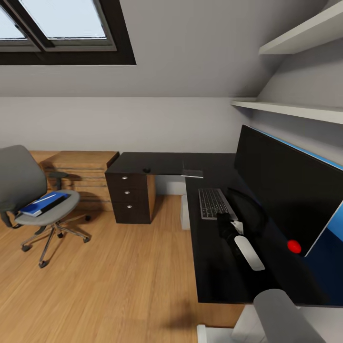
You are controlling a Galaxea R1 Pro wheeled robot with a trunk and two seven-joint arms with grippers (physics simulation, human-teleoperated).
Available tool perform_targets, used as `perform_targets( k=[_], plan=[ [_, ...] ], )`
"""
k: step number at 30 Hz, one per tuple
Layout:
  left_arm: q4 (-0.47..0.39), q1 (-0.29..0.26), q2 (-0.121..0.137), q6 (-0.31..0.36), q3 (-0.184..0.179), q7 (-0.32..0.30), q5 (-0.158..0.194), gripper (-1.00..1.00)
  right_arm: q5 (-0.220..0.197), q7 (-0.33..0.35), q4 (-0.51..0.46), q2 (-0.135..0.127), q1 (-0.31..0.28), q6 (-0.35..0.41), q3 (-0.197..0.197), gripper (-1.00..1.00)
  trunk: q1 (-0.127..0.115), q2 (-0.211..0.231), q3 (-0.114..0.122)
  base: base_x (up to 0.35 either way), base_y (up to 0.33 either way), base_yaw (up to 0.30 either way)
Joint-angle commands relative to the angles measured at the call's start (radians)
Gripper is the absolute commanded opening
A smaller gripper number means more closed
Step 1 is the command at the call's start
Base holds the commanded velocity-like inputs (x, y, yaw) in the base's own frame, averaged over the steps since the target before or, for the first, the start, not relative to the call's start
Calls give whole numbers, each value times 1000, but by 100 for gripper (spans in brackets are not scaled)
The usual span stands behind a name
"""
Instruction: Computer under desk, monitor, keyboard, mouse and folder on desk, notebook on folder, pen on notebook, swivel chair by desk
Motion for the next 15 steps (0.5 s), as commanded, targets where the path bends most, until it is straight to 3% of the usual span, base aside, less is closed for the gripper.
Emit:
perform_targets(
  k=[1,8,15],
  plan=[
    [-2,-1,1,-5,-9,5,10,100,-5,-5,-2,0,-1,1,0,-100,0,-1,-1,87,0,0],
    [-5,-1,0,-4,-9,6,10,100,-2,-5,-2,0,0,1,1,-100,0,-1,-1,26,0,0],
    [-6,-1,0,-4,-9,5,10,100,70,-4,-2,2,-1,-4,9,-100,0,-1,-1,2,0,0]
  ],
)
